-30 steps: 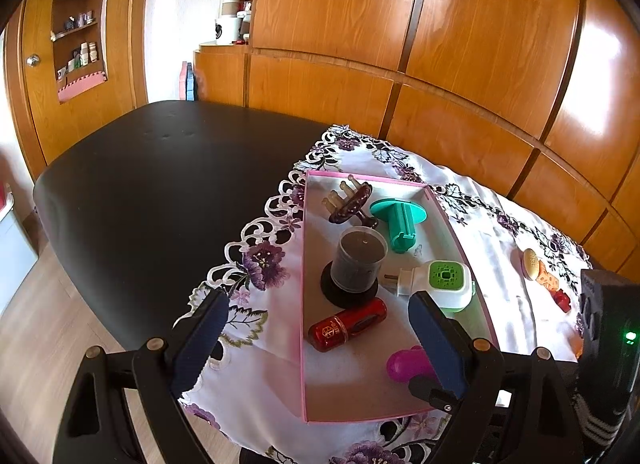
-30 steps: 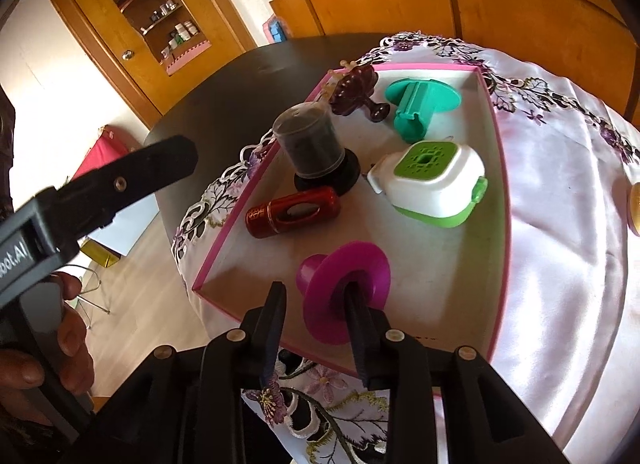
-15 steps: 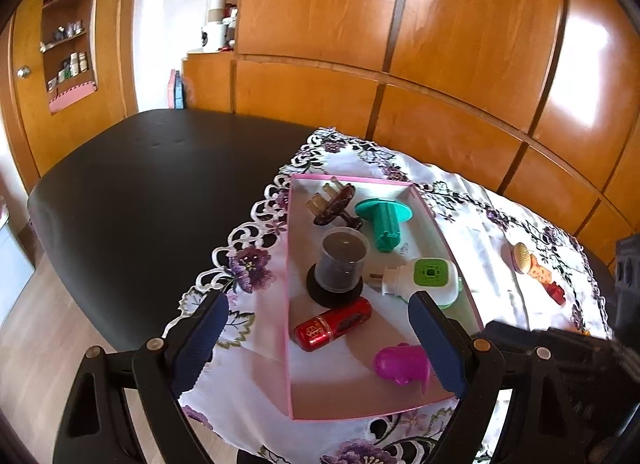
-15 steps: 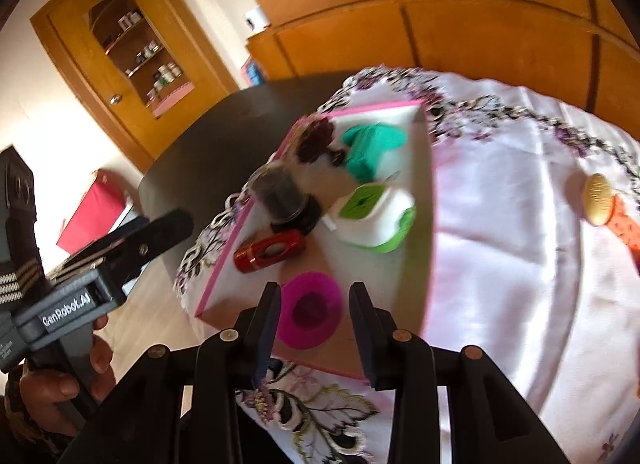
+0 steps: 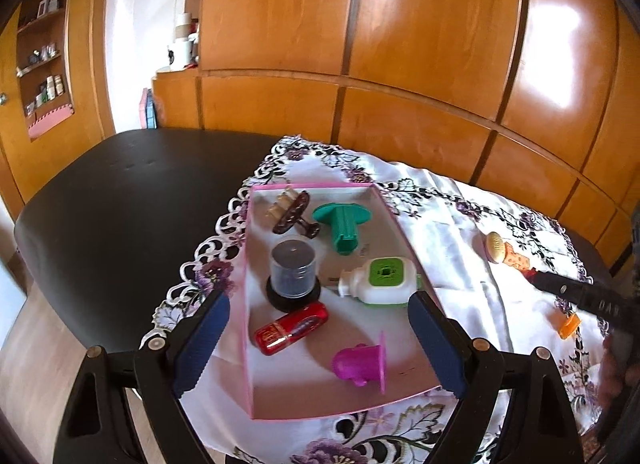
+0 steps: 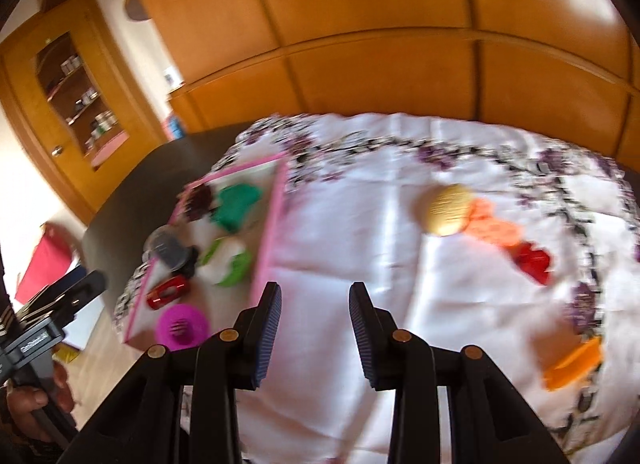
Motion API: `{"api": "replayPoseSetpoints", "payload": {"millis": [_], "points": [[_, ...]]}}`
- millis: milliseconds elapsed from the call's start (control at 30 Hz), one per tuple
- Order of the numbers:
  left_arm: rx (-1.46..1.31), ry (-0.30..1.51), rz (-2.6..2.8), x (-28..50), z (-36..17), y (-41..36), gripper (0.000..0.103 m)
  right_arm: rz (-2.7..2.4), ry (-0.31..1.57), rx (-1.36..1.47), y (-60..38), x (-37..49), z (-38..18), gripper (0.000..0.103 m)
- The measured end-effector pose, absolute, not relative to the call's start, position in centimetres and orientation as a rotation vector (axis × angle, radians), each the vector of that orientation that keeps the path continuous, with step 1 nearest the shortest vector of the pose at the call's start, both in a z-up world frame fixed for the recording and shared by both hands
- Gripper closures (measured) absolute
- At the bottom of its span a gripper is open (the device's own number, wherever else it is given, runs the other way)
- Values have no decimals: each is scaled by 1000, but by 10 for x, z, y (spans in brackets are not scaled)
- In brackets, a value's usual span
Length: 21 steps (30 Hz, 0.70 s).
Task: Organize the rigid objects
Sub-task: 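Move both tools back toward the remaining toys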
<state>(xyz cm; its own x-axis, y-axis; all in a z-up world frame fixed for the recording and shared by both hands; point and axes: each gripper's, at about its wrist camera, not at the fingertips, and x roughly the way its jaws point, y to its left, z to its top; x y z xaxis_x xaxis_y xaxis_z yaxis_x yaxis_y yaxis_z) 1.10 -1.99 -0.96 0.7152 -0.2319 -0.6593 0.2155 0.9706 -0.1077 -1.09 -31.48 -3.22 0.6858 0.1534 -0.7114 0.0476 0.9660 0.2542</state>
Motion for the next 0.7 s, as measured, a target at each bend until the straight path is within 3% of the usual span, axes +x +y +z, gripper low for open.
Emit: {"api": "replayPoseSetpoints", "payload": {"millis": [300, 700], "points": [[27, 719, -345, 3, -1, -55, 13, -161, 737, 276, -405, -36, -13, 68], [92, 775, -480, -3, -11, -111, 19, -595, 591, 619, -536, -99, -35, 68]]}}
